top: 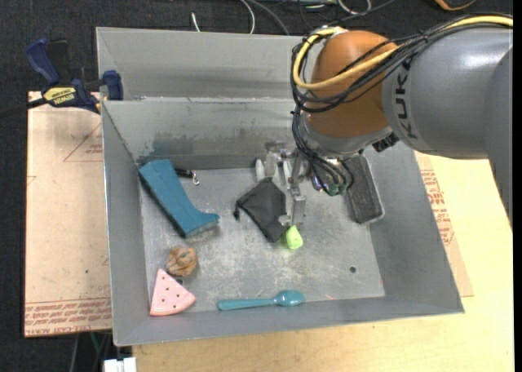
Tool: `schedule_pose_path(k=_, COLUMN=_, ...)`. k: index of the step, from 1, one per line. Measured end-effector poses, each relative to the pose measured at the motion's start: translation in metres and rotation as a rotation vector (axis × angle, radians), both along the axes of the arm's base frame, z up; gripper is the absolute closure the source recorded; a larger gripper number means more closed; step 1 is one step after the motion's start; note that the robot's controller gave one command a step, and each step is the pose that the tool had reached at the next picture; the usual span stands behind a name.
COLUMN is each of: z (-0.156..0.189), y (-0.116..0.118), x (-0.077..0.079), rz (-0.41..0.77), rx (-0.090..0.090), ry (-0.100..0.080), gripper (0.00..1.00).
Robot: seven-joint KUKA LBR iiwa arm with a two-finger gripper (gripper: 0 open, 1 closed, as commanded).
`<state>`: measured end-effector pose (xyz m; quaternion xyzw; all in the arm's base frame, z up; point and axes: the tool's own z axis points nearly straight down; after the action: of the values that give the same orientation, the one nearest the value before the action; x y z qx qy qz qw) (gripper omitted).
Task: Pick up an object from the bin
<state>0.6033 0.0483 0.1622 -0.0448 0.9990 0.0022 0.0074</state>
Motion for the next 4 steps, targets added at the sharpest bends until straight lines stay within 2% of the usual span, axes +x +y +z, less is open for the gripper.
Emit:
schedule_pose_path(k=1, z=-0.021, y=-0.010, x=0.025, rz=0.180, rx=-0.002, ry=0.001, gripper=0.00)
schedule_pose_path(k=2, z=-0.034, y=0.019, x=0.023, rz=0.354, rx=-0.004, ry=-0.004, gripper=0.00)
schedule_pose_path(k=3, z=-0.055, y=0.011, x=0.033, rz=0.565, rx=-0.008, ry=-0.006, gripper=0.00)
schedule_pose_path(k=4, z=-0.051, y=-0.013, x=0.000, rz=0.449, rx=-0.002, ry=-0.006, gripper=0.00)
